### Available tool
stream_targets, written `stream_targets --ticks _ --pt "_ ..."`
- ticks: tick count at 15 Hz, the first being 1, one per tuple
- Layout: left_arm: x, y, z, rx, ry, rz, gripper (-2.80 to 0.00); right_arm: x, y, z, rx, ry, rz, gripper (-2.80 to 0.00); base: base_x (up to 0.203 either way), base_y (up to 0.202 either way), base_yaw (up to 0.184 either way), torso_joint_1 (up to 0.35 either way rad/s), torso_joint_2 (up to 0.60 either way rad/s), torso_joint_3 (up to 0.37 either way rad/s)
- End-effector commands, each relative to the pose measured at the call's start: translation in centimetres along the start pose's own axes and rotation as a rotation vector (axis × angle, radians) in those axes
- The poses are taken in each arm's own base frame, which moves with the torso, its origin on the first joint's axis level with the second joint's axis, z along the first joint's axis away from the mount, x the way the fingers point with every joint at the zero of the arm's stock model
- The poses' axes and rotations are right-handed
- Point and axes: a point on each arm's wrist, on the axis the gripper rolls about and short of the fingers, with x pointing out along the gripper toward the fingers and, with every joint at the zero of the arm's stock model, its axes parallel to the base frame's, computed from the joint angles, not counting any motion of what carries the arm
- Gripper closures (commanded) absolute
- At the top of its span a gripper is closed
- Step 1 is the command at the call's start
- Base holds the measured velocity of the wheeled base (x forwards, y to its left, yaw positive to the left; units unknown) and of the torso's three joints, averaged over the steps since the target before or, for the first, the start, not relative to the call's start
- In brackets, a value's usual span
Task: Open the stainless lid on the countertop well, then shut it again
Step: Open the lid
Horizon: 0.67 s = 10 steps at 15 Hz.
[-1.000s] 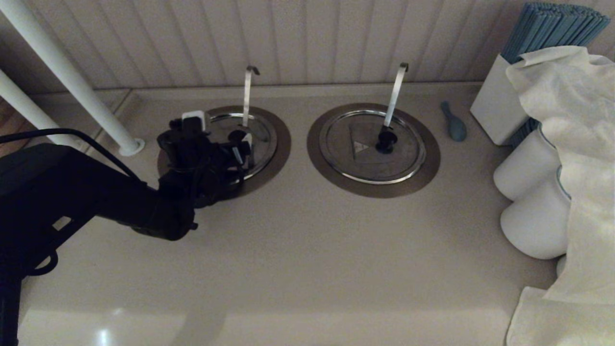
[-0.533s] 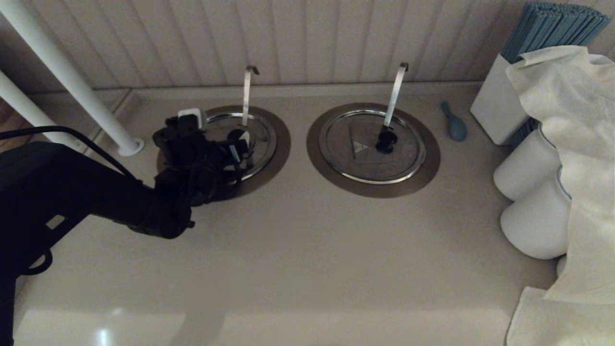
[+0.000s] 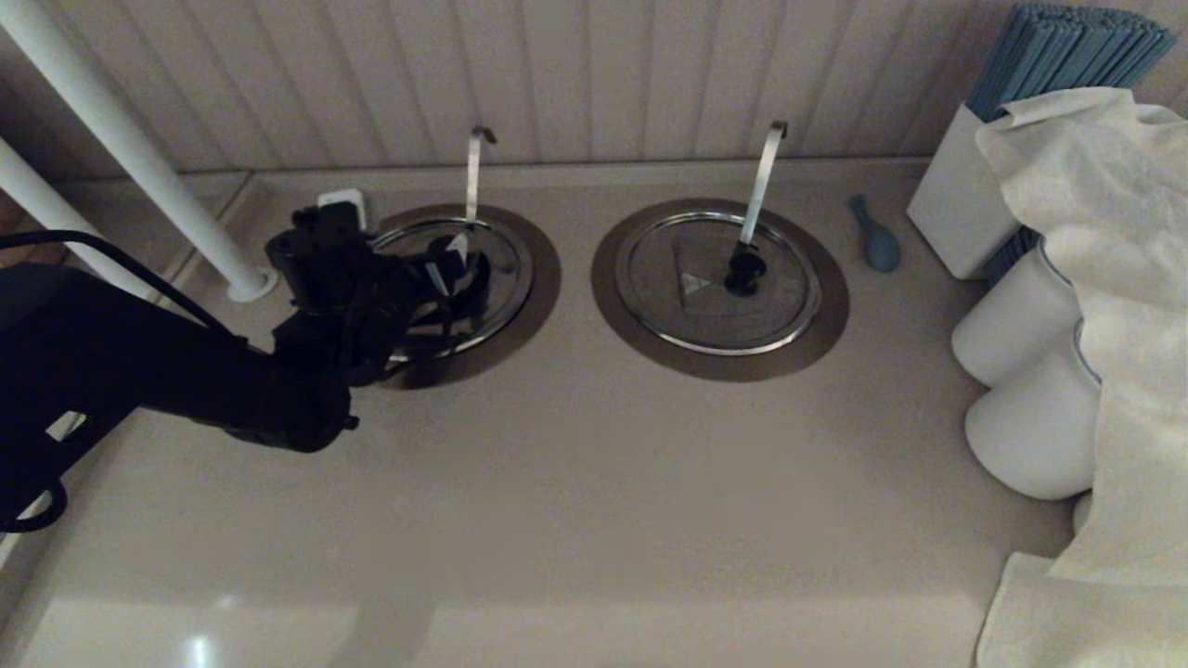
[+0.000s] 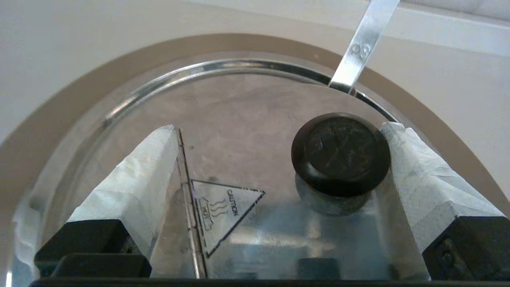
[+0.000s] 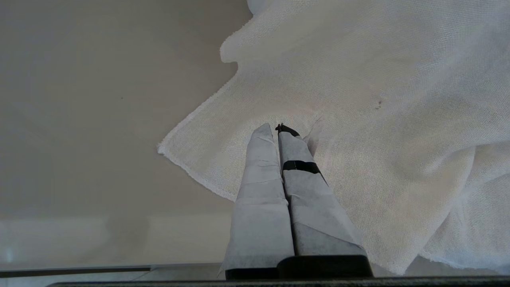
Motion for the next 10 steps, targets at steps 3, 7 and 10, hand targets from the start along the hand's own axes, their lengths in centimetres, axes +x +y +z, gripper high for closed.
stream_targets --ticks 3,7,10 --pt "0.1 0.9 1.0 -0.004 -0.029 0.021 -2.8 0.0 0.0 0.0 0.0 0.002 0.0 0.0 0.0 0.0 0.0 0.0 0.0 0.0" --pt "0.2 1.4 1.8 -0.006 -0.049 0.033 -2.8 0.0 0.0 0.0 0.0 0.002 0.0 0.0 0.0 0.0 0.0 0.0 0.0 0.0" --pt "0.1 1.9 2.5 -0.008 -0.067 0.043 -2.8 0.0 0.0 0.0 0.0 0.004 0.0 0.0 0.0 0.0 0.0 0.0 0.0 0.0"
